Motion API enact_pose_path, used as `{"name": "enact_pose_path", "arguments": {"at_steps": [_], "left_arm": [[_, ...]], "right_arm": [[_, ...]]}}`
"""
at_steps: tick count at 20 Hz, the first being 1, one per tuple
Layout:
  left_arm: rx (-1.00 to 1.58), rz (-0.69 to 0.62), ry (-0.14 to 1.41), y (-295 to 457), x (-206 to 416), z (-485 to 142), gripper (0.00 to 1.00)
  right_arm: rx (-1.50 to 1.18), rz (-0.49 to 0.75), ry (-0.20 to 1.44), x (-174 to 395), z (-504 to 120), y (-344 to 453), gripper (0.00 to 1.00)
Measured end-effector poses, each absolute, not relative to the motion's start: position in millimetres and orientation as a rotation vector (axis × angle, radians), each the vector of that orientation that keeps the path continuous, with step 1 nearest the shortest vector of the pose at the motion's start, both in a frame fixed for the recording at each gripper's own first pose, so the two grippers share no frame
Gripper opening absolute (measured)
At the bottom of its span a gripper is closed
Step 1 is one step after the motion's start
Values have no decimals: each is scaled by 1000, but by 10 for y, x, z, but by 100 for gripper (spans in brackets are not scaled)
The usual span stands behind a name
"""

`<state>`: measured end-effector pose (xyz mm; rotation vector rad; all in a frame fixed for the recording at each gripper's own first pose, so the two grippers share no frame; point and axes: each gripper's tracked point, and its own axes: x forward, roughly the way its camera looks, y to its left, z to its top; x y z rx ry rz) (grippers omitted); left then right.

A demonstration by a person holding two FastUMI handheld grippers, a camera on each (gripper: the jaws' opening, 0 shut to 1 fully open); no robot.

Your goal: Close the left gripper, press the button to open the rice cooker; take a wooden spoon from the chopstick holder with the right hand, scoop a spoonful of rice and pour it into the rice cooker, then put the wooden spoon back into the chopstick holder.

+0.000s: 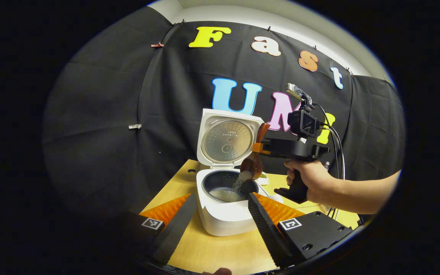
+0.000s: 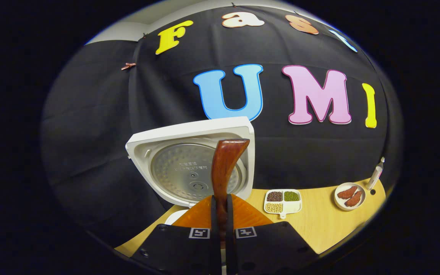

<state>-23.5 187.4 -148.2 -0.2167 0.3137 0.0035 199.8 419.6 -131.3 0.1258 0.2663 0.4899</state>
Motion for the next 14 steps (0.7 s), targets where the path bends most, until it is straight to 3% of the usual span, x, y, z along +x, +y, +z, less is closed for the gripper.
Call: {"name": "enact_pose_path", "arguments": {"at_steps": [14], "left_arm": [[-232, 11, 285, 1882, -247, -1383, 95]], "right_arm": [[-412, 726, -38, 1551, -856, 4813, 9]]}}
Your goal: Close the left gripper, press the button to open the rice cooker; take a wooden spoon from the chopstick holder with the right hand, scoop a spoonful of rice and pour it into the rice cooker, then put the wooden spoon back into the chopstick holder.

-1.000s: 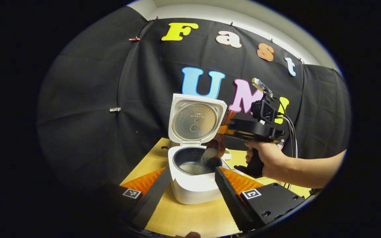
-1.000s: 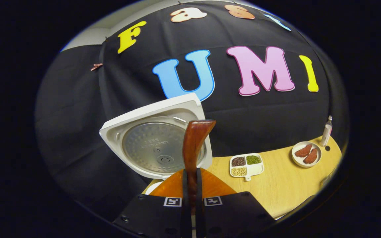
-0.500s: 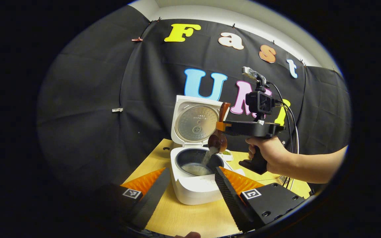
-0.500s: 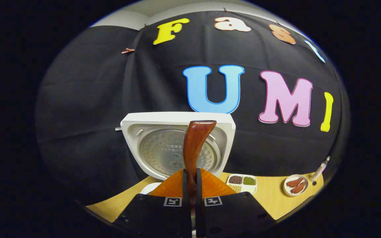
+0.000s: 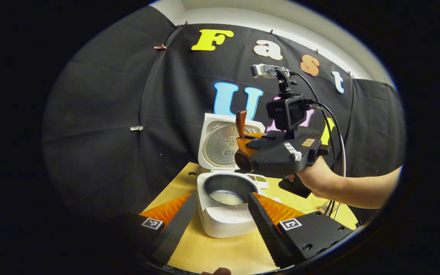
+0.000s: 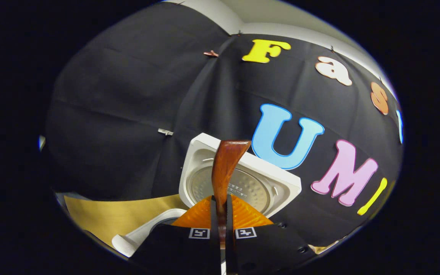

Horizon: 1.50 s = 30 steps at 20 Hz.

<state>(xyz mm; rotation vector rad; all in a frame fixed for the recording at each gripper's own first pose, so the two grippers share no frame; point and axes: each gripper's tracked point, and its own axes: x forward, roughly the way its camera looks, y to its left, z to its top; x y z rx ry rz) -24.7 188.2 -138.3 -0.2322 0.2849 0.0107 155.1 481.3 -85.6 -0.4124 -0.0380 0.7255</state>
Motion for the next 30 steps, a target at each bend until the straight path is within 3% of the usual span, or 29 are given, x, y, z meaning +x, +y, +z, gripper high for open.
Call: {"name": "enact_pose_path", "arguments": {"at_steps": [6, 12, 15, 23, 30], "left_arm": [[-227, 21, 286, 1882, -300, -1385, 95], [-214, 30, 287, 1865, -360, -1385, 95], [-207, 28, 288, 1821, -374, -1373, 95], [-188, -5, 274, 1545, -312, -1242, 95], [-174, -49, 266, 1175, -232, -1171, 95]], "right_arm": [[-444, 758, -38, 1470, -945, 4857, 10], [129, 649, 242, 1729, -985, 4530, 10], [355, 598, 305, 1807, -898, 4315, 10], [708, 532, 319, 1750, -550, 3549, 10], [719, 435, 215, 1637, -458, 2218, 10]]}}
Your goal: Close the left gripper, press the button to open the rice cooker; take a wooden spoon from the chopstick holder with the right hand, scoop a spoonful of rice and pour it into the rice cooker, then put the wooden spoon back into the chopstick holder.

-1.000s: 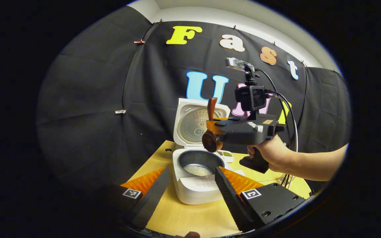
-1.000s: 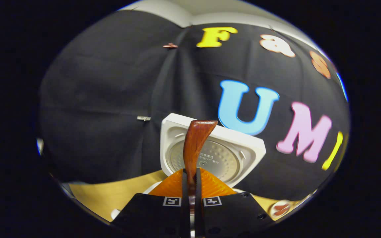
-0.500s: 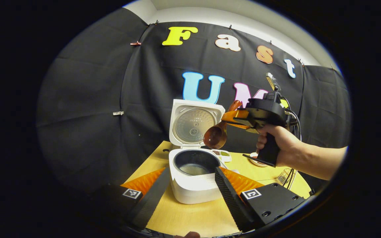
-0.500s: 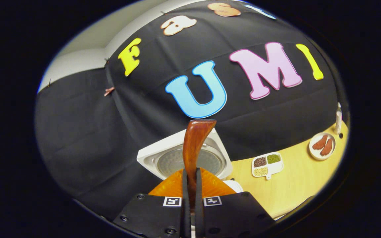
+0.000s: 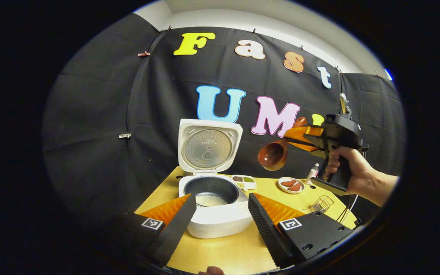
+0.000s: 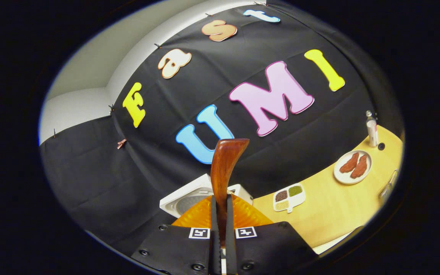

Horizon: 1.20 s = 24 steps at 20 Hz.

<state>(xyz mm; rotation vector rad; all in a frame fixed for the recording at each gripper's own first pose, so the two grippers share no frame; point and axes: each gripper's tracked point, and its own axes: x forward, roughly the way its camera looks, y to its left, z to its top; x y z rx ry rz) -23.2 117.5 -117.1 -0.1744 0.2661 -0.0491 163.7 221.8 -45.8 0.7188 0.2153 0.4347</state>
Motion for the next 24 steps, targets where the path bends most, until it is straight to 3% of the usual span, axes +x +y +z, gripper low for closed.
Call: {"name": "enact_pose_path", "arguments": {"at_steps": [10, 16, 24], "left_arm": [[-153, -36, 259, 613, -68, -1046, 95], [-142, -29, 253, 213, 70, -990, 95], [-107, 17, 285, -77, 271, -1031, 95]], "right_arm": [[702, 218, 182, 1595, -890, 95, 10], [649, 71, 201, 1724, -1460, -1026, 9], [405, 37, 317, 1849, -2486, -1586, 10]]}}
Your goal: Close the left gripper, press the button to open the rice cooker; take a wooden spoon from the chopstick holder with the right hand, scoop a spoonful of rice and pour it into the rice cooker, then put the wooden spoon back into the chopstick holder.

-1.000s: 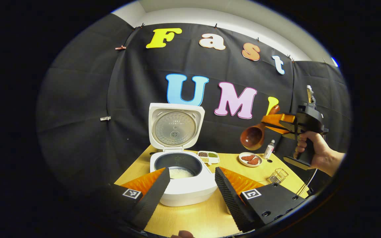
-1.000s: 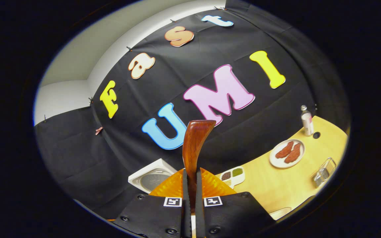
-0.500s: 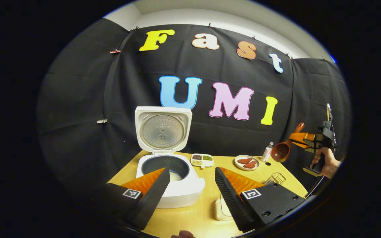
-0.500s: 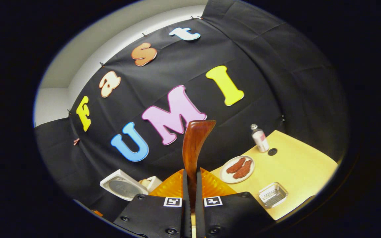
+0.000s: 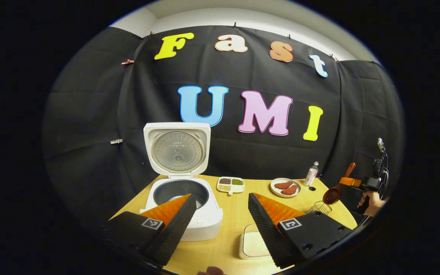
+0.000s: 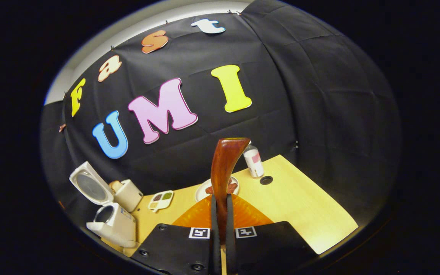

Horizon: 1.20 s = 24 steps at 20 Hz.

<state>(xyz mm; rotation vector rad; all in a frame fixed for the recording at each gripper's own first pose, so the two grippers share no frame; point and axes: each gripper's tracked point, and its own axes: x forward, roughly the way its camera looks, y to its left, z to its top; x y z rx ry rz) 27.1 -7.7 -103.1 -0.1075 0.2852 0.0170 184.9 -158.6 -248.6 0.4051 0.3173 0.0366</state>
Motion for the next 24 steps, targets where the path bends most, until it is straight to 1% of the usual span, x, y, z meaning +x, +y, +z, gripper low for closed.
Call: {"name": "enact_pose_path", "arguments": {"at_steps": [4, 9, 12, 15, 17, 19, 22, 23, 24], "left_arm": [[-100, 48, 307, -85, 282, -1089, 95], [-71, 66, 306, -86, 286, -1045, 95], [-72, 67, 294, -75, 300, -991, 95], [-75, 70, 297, -37, 297, -974, 95], [-50, 69, 288, -19, 280, -915, 95], [-34, 61, 275, -2, 268, -862, 95], [-52, 49, 263, 31, 288, -803, 95], [-61, 47, 257, 48, 293, -772, 95], [-64, 47, 250, 66, 304, -746, 95]], "right_arm": [[375, 73, 369, 1896, -2834, -1532, 9], [374, 74, 435, 1892, -3177, -1464, 10], [372, 85, 471, 1870, -3290, -1393, 13], [359, 77, 486, 1846, -3314, -1386, 14], [363, 70, 501, 1812, -3322, -1377, 16], [383, 56, 506, 1774, -3291, -1391, 24], [383, 20, 521, 1681, -3260, -1458, 44], [379, 11, 526, 1633, -3240, -1481, 63], [372, 4, 526, 1589, -3207, -1495, 85]]}}
